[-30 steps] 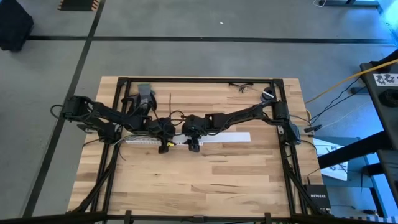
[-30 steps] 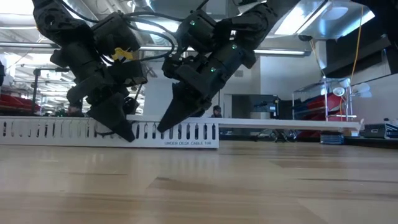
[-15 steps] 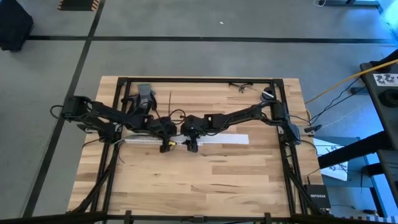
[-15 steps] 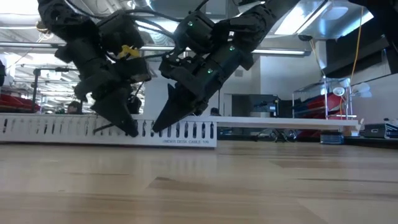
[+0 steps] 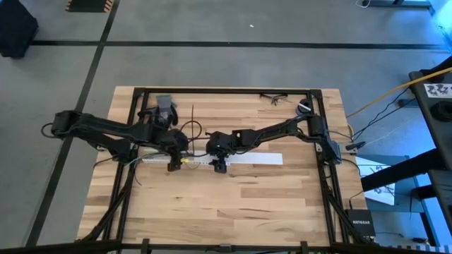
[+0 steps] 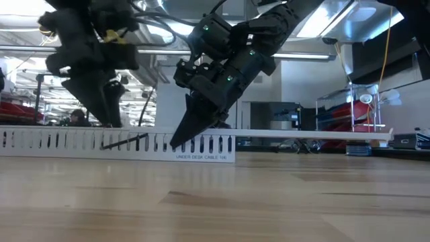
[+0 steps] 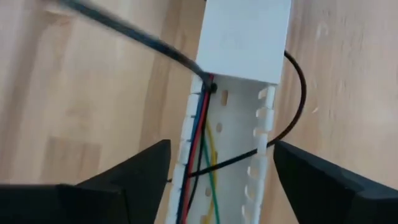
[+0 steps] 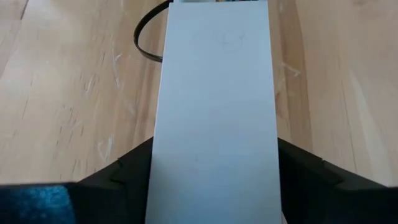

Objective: Ziptie cables
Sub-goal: Close the white cable duct with the lid

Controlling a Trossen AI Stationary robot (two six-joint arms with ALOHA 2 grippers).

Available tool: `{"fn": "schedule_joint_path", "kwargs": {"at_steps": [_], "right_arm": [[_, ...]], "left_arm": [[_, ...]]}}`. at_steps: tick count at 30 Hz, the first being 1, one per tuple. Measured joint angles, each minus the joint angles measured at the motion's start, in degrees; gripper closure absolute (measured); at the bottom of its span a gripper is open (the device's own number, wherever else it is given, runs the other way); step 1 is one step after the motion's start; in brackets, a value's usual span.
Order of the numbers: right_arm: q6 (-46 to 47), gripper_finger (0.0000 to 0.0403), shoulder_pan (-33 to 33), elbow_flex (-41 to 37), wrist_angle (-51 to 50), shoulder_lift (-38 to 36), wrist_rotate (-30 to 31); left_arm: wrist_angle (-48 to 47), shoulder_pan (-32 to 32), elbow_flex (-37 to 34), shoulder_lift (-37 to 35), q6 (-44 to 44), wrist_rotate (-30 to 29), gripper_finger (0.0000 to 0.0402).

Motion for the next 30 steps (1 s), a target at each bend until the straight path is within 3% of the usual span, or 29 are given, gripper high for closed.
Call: {"fn": "schedule_joint_path", "kwargs": {"at_steps": [5,16,22,27,30], "right_arm": [[-0.05,0.0142,0.0,-0.02,0.02,-0.02,-0.02],[-1.2,0.0142,0.0,-0.09,-0.83,-0.04,-0.03],[-1.37,0.0148,0.0,-0.13,-0.98,-0.04,-0.04],[-1.33,0.0187,-0.01,-0.18,-0.61,-0.04,-0.61],[-1.31,0.019,-0.07,-0.3,0.28,-0.04,-1.49]], "left_arm": [[4.42,-0.81,-3.29,-1.92,3.14,-2.16,0.0123],[25.78,-0.92,-15.28,-1.03,2.05,1.1,0.0126],[35.65,-0.92,-19.78,-1.05,0.24,1.29,0.0178],[37.08,-0.92,-20.51,-1.0,-0.35,1.37,0.022],[37.62,-0.92,-20.6,-0.98,-0.42,1.4,0.0228]]}}
